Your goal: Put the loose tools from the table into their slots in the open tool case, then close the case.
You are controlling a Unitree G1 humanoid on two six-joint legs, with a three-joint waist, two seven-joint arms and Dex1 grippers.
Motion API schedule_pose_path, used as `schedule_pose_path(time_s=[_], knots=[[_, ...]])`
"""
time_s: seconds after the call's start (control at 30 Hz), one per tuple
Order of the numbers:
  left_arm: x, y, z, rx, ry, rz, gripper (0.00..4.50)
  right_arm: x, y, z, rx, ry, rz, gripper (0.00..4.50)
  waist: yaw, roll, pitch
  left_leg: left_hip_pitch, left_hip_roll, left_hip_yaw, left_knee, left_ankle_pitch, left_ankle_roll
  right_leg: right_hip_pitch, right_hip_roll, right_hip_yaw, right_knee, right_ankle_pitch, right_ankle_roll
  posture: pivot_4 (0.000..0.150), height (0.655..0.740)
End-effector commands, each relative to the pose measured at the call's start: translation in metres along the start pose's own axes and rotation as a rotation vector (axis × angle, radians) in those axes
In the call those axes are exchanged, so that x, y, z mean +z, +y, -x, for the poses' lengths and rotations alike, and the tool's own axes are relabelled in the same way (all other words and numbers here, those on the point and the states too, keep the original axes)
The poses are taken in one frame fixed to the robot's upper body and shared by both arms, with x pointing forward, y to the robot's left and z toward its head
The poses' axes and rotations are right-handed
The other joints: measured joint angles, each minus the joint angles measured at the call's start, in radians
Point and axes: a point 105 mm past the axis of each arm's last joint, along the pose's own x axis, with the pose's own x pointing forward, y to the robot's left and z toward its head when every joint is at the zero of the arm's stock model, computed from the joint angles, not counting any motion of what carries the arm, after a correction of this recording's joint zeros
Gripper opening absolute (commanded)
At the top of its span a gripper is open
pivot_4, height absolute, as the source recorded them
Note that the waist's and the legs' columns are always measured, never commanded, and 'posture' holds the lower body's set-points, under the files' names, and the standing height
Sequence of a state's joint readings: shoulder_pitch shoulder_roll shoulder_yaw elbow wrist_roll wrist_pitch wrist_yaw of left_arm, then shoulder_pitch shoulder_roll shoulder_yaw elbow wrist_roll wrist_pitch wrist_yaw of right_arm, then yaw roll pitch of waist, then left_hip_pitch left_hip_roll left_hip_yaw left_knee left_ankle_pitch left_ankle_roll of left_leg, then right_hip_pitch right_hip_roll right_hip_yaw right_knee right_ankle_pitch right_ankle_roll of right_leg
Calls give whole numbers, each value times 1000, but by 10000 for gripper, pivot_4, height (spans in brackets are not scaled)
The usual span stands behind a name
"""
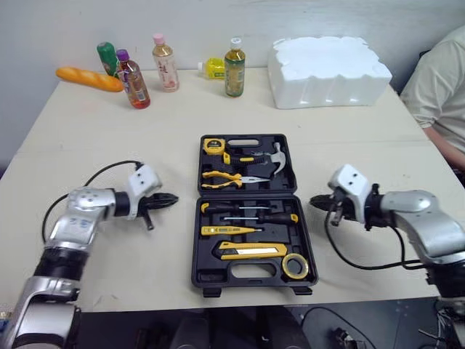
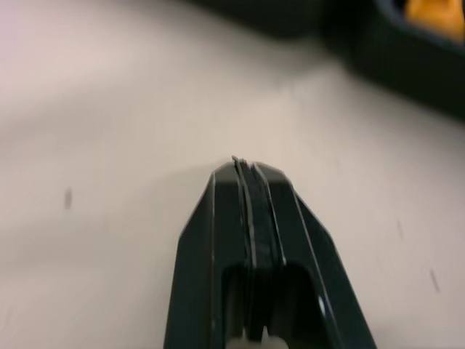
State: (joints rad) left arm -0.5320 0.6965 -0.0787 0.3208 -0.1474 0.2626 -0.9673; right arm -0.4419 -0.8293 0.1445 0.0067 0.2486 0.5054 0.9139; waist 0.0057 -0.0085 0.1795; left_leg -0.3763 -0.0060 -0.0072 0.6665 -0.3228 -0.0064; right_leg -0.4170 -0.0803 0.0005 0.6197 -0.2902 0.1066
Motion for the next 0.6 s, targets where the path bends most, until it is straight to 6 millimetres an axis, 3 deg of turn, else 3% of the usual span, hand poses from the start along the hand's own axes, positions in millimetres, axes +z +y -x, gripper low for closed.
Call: schedule_pose_path(time_s=[0.03,0.3,0.47,0.6], knots=[[2,-9,-11,-35,-1,-3,558,12,-5,-4,-19,-21,50,0,-4,0,0,0,0,1,0,0,0,0,0,1,0,0,1,1500,7383],[31,-42,-45,-173,-100,-2,558,22,4,-17,5,-51,79,0,6,0,0,3,0,4,1,-1,4,1,0,4,0,1,2,1500,7383],[46,-49,-56,-202,-131,-6,558,18,1,-14,-9,-42,81,0,20,0,0,3,-1,4,1,-1,5,1,0,4,0,1,2,1500,7383],[44,-52,-66,-202,-112,-13,558,11,-2,-7,-33,-29,73,0,27,0,0,2,-2,4,1,-1,5,2,-1,4,0,1,3,1500,7383]])
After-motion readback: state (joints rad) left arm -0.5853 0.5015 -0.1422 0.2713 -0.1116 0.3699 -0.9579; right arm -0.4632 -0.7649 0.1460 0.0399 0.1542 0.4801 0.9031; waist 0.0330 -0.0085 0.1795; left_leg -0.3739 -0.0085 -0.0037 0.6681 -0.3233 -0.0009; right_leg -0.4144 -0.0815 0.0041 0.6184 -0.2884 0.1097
